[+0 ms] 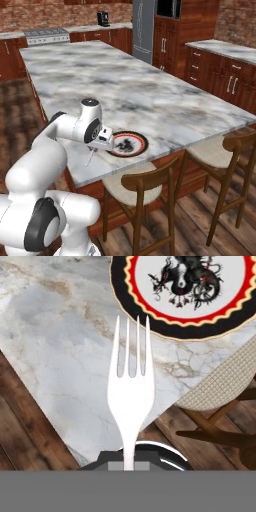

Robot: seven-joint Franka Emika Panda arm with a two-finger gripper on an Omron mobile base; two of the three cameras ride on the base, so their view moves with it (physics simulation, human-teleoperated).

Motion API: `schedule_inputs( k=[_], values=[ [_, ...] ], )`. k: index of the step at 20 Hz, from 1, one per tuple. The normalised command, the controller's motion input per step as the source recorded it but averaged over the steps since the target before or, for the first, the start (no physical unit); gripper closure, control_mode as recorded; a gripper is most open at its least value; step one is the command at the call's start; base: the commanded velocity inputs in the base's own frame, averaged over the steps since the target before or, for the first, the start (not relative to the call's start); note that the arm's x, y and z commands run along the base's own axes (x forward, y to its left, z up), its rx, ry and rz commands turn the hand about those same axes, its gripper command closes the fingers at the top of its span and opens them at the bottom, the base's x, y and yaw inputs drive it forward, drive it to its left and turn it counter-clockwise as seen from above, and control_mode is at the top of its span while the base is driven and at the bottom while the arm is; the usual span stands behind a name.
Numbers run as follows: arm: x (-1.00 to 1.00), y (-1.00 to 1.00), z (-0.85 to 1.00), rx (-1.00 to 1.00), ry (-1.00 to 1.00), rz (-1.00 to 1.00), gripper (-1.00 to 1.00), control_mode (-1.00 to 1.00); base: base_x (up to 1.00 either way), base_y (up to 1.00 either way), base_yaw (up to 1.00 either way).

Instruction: Take the fork and place it on the left side of the plate. Then take the spoon and place it on the right side of the plate. Make sure they're directly next to the plate.

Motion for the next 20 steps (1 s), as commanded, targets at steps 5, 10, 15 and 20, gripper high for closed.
schedule_inputs(
  k=[5, 10, 15, 20],
  values=[
    [0.00, 0.00, 0.00, 0.00, 0.00, 0.00, 1.00, 1.00, 0.04, 0.00, 0.00],
    [0.00, 0.00, 0.00, 0.00, 0.00, 0.00, 1.00, 1.00, 0.04, 0.00, 0.00],
    [0.00, 0.00, 0.00, 0.00, 0.00, 0.00, 1.00, 1.00, 0.00, 0.00, 0.00],
    [0.00, 0.00, 0.00, 0.00, 0.00, 0.00, 1.00, 1.00, 0.00, 0.00, 0.00]
  ],
)
